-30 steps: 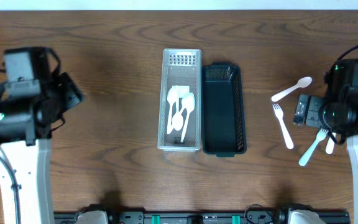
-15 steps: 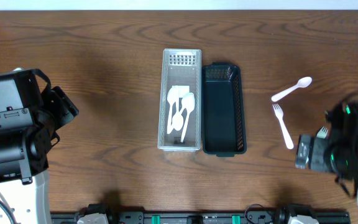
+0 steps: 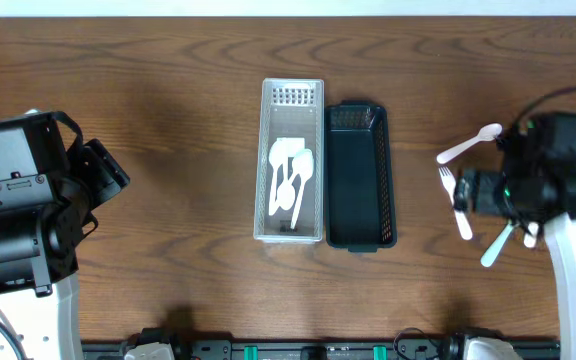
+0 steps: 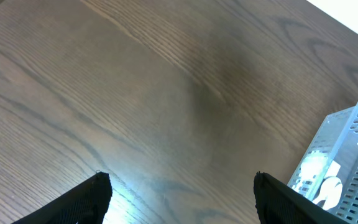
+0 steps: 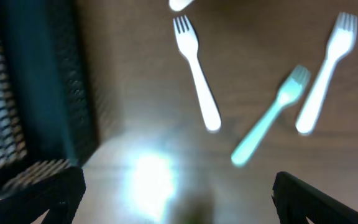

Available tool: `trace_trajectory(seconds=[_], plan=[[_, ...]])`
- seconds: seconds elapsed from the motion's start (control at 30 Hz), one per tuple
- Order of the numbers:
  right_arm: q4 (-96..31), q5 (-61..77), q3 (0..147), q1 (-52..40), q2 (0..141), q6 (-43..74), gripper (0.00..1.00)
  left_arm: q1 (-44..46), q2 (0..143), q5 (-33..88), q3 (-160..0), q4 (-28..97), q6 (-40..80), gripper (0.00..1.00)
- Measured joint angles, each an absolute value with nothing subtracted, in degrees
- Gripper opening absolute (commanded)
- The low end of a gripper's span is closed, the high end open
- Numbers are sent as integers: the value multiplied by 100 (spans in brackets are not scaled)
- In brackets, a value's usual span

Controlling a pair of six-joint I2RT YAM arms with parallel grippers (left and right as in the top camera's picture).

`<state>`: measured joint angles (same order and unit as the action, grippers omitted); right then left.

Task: Pack container
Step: 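Move the right gripper over a white fork and grasp it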

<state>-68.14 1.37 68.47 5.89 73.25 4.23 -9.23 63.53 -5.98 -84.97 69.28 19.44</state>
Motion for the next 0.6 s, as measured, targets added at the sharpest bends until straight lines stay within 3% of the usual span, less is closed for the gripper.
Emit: trace_trajectory(seconds=[0.23,0.6], plan=[[-5054,-193,5804,589,8193,-58,99,-923,6353,-593,-8488,6928,1944,76],[-3712,-148,5017,589,8971,-930,99,-923,6353,-596,-8486,6923,1903,76]])
